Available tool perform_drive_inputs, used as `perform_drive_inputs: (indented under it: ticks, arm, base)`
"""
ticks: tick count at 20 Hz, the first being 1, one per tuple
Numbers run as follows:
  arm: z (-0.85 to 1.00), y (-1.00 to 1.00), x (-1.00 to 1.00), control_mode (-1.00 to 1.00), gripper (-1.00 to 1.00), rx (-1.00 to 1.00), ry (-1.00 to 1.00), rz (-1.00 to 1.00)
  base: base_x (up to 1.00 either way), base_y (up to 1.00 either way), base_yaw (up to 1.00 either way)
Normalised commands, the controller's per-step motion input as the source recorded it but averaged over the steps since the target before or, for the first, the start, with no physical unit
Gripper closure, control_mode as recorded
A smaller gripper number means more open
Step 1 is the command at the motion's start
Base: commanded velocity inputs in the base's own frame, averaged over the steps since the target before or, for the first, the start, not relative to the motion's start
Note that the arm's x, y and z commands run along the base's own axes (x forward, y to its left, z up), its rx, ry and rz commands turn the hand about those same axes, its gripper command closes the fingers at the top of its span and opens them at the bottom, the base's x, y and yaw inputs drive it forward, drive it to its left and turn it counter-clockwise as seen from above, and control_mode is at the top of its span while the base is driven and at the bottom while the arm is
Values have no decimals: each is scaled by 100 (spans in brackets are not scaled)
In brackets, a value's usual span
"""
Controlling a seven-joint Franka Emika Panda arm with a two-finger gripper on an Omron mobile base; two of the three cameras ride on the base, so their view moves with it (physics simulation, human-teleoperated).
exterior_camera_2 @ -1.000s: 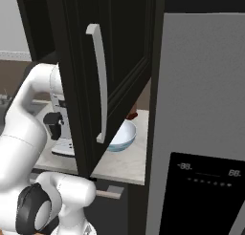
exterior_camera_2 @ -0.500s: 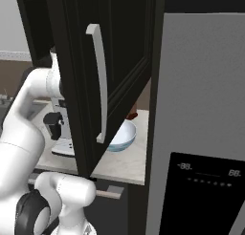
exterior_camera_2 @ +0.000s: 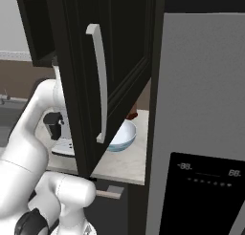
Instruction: Pick the onion from the cabinet and place it in the bowl. Then pick the bowl and place it in the sink. Then turn on the sink facuet.
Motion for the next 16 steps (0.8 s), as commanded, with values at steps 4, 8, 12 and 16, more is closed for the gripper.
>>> perform_drive_inputs:
  ticks: [4, 8, 12, 16]
  arm:
    - [100, -18, -4, -100, -100, 6, 0, -23]
    - [100, -1, 0, -100, -100, 6, 1, -19]
    - [79, 0, 8, -100, -100, 3, 2, -20]
    - [15, 0, 50, -100, -100, 0, 0, -19]
  base:
    - [0, 0, 0]
    - [0, 0, 0]
    - [0, 0, 0]
    - [0, 0, 0]
